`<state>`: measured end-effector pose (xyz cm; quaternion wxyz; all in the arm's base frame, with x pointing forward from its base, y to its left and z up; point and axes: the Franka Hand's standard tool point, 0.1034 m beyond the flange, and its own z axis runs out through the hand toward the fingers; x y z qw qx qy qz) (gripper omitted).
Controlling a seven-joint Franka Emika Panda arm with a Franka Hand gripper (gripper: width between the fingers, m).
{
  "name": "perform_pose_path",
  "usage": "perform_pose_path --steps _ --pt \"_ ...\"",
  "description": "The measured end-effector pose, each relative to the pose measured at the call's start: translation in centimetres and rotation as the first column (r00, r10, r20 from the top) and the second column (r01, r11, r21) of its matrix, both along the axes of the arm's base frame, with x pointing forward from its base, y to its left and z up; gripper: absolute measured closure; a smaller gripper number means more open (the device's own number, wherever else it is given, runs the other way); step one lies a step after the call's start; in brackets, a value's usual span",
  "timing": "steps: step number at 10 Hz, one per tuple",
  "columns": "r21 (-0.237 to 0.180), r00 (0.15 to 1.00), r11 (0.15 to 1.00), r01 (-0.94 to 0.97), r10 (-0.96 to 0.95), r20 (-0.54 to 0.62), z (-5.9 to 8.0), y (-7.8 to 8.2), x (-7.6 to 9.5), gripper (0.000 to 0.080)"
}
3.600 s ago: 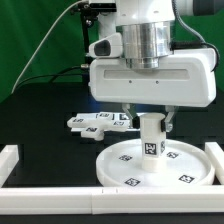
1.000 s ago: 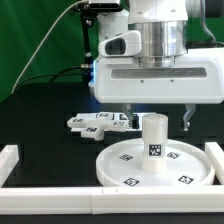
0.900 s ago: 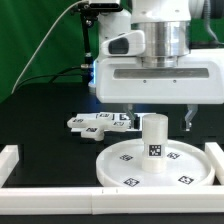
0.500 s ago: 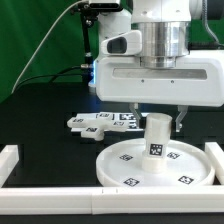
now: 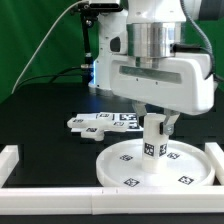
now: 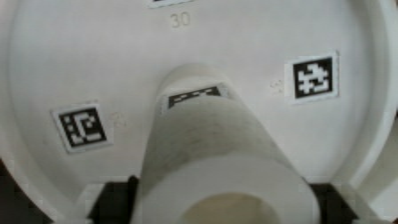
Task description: Assemble round table
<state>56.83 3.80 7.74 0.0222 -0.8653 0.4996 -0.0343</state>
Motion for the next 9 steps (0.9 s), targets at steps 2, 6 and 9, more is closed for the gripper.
perform_pose_path --steps 2,6,9 --pt "0.040 0.963 0.962 0.270 -0.270 -0.011 -0.03 -0.09 -0.11 0.0387" --pt "0.102 0.812 0.805 0.584 -0.582 -0.050 -0.08 -0.20 -0.26 0.0387" --pt "0.112 0.681 0.673 0.731 -0.728 -0.077 -0.16 -0.31 -0.39 0.0387"
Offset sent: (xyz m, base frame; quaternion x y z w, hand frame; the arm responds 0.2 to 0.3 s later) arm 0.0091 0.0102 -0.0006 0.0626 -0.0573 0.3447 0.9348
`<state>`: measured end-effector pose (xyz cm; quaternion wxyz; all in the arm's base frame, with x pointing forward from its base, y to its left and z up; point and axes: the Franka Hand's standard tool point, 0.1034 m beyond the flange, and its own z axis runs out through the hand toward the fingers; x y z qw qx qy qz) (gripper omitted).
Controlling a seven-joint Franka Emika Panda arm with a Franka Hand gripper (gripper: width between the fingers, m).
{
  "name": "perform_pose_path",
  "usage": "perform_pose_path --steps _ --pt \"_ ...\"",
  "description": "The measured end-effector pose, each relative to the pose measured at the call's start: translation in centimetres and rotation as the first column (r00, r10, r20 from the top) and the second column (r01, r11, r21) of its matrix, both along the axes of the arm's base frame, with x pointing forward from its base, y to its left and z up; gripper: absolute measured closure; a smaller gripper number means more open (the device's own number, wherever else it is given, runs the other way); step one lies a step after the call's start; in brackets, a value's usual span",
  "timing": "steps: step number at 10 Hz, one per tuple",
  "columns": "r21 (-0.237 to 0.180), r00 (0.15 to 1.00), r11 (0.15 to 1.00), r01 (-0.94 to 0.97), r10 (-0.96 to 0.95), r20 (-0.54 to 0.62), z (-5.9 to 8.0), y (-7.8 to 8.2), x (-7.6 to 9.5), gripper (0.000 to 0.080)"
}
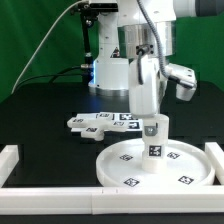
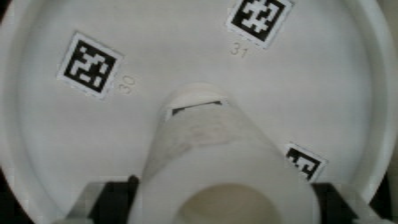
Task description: Assemble round table
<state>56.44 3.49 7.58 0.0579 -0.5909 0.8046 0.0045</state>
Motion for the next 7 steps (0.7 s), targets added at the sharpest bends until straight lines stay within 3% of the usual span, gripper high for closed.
perform_pose_path --steps 3,7 --pt "0.070 0.925 0.922 0.381 -0.379 -0.040 -0.18 0.10 -0.25 0.0387" --pt "0.081 0.863 0.861 0.502 -0.504 0.012 -0.27 0.45 -0.32 0.0387"
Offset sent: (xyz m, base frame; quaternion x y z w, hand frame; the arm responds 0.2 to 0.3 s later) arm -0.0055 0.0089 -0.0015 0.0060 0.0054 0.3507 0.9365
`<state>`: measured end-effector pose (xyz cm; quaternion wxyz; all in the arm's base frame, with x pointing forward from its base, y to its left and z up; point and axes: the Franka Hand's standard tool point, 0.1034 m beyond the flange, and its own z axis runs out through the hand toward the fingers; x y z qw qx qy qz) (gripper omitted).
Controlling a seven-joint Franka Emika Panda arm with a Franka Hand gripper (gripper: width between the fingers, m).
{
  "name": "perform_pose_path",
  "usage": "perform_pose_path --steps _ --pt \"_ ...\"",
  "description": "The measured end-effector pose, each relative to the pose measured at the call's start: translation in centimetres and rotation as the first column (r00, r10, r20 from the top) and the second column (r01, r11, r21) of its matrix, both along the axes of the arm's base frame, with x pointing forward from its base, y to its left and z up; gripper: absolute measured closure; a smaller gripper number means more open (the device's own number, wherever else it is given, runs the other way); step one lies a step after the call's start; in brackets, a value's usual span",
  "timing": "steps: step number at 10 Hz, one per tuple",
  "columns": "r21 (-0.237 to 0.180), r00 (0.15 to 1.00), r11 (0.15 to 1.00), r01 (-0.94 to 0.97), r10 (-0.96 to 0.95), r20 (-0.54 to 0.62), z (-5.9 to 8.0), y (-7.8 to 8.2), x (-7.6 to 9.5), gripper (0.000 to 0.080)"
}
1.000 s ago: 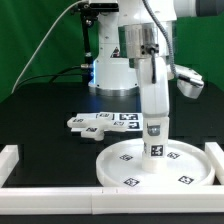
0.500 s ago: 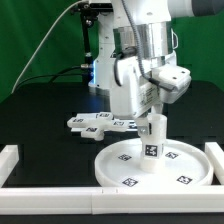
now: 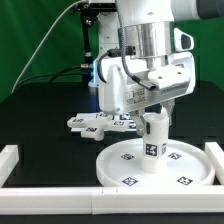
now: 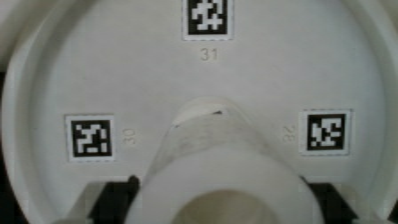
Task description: Assemble round table
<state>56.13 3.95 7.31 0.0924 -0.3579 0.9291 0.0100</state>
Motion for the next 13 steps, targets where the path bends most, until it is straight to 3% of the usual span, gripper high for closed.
perform_pose_path --steps 5,6,7,8,9,12,13 --pt "0.004 1.000 1.000 -0.019 0.019 0.024 -0.1 0.1 0.0 0.0387" --pt "-0.009 0.996 0.996 -0.085 0.086 0.027 0.0 0.1 0.1 0.0320" --pt "-0.023 0.974 0.974 -0.224 0.225 0.031 0.4 0.3 0.2 0.0177" --pt "-0.045 0.928 0.928 -0.369 0.371 0.039 0.9 0.4 0.4 0.0177" --pt "-0.107 0.794 0.793 -0.600 0.606 0.040 1.2 0.5 0.8 0.0155" --pt "-0.148 0.669 0.665 -0.732 0.743 0.027 1.1 0.3 0.8 0.0151" --pt "-0.179 0.544 0.537 -0.824 0.839 0.012 1.1 0.0 0.9 0.0150"
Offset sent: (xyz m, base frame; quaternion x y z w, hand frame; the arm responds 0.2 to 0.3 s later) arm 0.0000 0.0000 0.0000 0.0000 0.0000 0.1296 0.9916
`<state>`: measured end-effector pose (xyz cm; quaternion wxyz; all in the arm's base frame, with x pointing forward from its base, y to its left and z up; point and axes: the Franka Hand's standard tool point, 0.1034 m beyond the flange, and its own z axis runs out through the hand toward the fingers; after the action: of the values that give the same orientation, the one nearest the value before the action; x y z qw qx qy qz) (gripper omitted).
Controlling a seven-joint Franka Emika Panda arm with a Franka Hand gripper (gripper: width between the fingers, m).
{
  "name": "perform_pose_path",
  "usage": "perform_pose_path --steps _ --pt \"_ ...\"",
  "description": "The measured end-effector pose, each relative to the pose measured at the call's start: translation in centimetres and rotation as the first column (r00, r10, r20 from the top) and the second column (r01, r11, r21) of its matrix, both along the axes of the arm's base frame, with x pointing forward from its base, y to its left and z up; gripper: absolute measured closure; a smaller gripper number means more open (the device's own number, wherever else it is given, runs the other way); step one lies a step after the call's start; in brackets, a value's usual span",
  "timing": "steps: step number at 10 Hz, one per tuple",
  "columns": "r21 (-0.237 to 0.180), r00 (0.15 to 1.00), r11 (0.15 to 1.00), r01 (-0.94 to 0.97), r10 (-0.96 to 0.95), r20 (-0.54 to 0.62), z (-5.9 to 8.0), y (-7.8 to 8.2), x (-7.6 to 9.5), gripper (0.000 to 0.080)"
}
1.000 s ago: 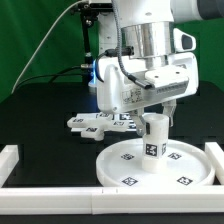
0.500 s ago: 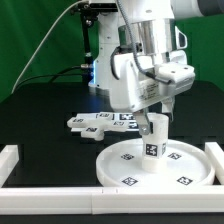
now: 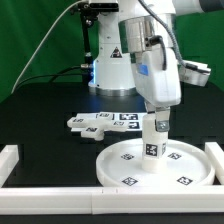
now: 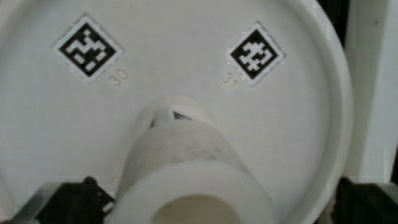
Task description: Assemble round table
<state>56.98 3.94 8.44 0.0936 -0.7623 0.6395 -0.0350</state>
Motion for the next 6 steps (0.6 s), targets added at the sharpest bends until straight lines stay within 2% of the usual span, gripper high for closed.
perform_pose_path --steps 1,2,4,6 --pt "-0.044 0.979 0.978 -0.202 0.203 0.015 0.06 -0.84 0.20 0.0150" --pt "-0.093 0.913 0.910 -0.404 0.407 0.009 -0.06 -1.01 0.22 0.0150" --pt "-0.149 0.861 0.853 -0.500 0.508 0.013 -0.51 -0.86 -0.07 0.0150" --pt "-0.179 0.796 0.783 -0.595 0.605 0.000 -0.42 -1.31 0.07 0.0150"
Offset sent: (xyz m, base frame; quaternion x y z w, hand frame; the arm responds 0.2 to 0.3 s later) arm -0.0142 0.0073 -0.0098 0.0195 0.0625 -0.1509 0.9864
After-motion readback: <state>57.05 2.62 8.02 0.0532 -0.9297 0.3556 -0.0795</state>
